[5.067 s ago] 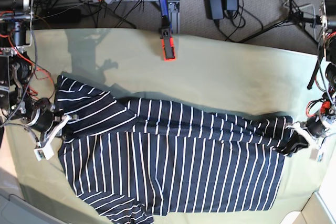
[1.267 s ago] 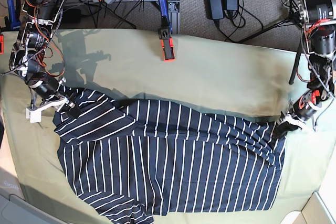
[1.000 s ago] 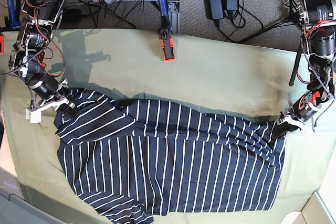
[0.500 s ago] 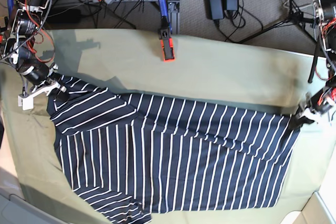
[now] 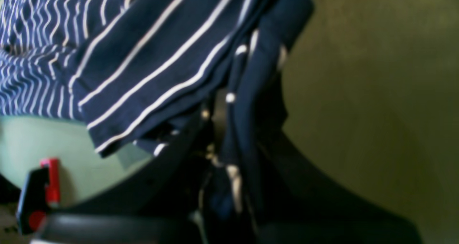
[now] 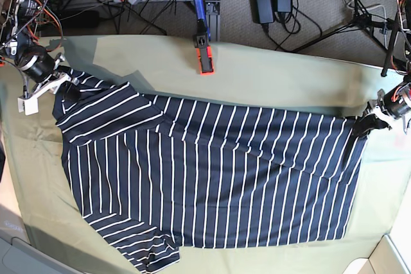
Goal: Fold the T-shirt properly
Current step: 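Pull the shirt edges apart to smooth it, then release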
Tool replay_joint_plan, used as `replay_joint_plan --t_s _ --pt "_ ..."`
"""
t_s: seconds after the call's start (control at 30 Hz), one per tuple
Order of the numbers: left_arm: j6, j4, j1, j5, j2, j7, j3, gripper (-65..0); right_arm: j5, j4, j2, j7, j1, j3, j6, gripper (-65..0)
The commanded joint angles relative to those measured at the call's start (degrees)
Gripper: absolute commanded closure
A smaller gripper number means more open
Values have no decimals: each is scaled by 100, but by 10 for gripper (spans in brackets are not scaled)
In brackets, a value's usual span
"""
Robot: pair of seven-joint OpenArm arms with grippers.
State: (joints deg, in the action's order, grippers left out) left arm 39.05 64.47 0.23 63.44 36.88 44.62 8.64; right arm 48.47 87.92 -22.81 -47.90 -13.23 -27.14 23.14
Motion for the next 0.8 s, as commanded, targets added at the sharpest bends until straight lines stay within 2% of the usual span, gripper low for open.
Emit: replay_joint_plan --t_s 0.0,0.3,0.77 --pt "95 203 9 105 157 -103 127 0 63 146 -153 72 -44 -42 321 0" --pt "95 485 688 107 155 -59 841 0 76 415 -223 74 -588 -216 321 0" --pt "95 485 979 581 155 186 898 0 225 424 -223 70 -1049 -501 326 0"
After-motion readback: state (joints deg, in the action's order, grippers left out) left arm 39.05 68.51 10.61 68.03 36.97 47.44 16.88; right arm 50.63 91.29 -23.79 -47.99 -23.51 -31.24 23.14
